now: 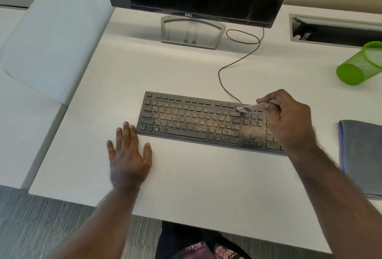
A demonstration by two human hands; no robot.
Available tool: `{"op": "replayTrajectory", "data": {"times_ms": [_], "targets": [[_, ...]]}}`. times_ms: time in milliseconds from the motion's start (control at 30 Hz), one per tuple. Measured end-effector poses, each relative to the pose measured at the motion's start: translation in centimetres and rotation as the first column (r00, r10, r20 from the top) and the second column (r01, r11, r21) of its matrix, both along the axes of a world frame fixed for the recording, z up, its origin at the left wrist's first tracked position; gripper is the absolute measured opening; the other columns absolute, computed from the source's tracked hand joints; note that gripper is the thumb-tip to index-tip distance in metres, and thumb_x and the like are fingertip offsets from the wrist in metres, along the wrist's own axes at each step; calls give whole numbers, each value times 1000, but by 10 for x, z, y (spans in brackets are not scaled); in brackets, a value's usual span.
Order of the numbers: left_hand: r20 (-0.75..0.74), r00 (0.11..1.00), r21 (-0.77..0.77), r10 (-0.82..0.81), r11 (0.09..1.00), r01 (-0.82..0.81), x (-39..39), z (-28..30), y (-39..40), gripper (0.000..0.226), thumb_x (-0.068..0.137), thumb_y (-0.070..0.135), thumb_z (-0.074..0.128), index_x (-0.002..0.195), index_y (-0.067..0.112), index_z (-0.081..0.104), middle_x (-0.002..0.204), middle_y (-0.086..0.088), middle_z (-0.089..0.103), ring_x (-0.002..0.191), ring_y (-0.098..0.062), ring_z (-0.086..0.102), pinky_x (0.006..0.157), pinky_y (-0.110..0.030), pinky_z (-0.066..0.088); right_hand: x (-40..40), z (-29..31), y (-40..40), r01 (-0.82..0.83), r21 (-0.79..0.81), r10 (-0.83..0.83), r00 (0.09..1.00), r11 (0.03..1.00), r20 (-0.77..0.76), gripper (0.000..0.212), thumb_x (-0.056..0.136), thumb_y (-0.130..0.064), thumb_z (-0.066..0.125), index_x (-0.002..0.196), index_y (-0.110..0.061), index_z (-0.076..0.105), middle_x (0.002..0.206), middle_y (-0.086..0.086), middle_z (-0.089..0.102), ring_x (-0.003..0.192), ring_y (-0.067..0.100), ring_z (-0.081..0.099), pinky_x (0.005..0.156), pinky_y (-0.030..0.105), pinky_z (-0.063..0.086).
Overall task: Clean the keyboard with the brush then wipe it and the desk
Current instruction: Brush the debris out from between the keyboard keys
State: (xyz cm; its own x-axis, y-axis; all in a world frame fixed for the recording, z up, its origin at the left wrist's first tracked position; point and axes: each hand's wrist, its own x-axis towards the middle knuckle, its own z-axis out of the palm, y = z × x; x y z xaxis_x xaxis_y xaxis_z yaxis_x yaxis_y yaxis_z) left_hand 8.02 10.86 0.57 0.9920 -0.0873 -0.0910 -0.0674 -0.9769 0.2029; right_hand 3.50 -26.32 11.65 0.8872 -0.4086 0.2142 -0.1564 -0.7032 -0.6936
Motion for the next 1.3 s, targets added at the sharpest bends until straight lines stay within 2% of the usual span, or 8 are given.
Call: {"op": "replayTrajectory", "data": {"times_ms": [300, 400, 500, 700, 867, 967, 1100, 1300], "targets": [[-9, 1000, 6, -6, 1000, 6, -1, 1, 0, 81, 95, 55, 17, 163, 11, 10, 172, -1, 0, 158, -18, -4, 128, -48, -2, -17, 0, -11, -16, -21, 16, 1000, 1000, -1, 18, 94, -2, 56, 100, -13, 68, 82, -17, 67, 55, -5, 53, 50, 5, 33], [0, 1000, -6, -8, 1000, 8, -1, 1, 0, 81, 95, 54, 19, 163, 10, 12, 172, -2, 3, 158, -20, -1, 128, -48, -1, -21, 0, -23, 63, -46, -62, 998, 997, 8, 17, 95, -2, 55, 98, -13, 68, 81, -9, 67, 64, -12, 55, 55, 3, 34], [4, 1000, -1, -13, 1000, 13, -1, 1, 0, 81, 95, 54, 20, 163, 10, 13, 172, -3, 4, 158, -21, 0, 128, -49, -1, -25, 1, -30, 105, -24, -105, 994, 994, 25, 18, 95, -4, 54, 98, -15, 68, 86, -7, 69, 68, -10, 58, 57, 3, 36], [7, 1000, -13, -1, 1000, 1, -1, 2, 0, 80, 96, 52, 22, 163, 10, 16, 172, -3, 7, 158, -21, 2, 128, -49, 0, -26, -1, -24, 1, -16, -1, 1000, 1000, 8, 16, 95, -3, 57, 100, -12, 69, 85, -17, 67, 61, -7, 56, 55, 5, 35], [2, 1000, -10, -3, 1000, 3, -1, 1, 1, 80, 96, 52, 22, 163, 10, 16, 172, -3, 6, 158, -21, 2, 128, -50, 0, -24, 0, -33, 120, -11, -119, 992, 993, 35, 17, 95, -6, 53, 97, -18, 65, 91, -5, 72, 73, -3, 61, 65, 6, 42], [-2, 1000, -10, -2, 1000, 2, -1, 1, 1, 80, 96, 53, 21, 163, 10, 15, 172, -2, 5, 158, -20, 1, 128, -49, -1, -11, 4, -20, 69, 32, -72, 994, 997, 77, 13, 96, -8, 55, 98, -16, 65, 92, -7, 73, 76, 0, 64, 66, 11, 45], [-1, 1000, -11, -4, 1000, 4, -1, 3, 0, 81, 95, 53, 21, 163, 10, 15, 172, -2, 5, 158, -20, 0, 128, -48, -1, 10, 6, 14, -61, 75, 51, 990, 995, 129, 12, 95, -3, 57, 101, -6, 68, 93, -5, 72, 60, -14, 55, 54, 2, 33], [6, 1000, -13, -1, 1000, 1, -1, 3, 0, 80, 95, 53, 21, 163, 10, 17, 172, -2, 6, 158, -20, 1, 128, -49, 0, 32, -9, 27, -89, 118, 88, 996, 989, 15, 11, 97, -8, 56, 101, -13, 65, 91, -4, 71, 60, -7, 55, 54, 7, 34]]}}
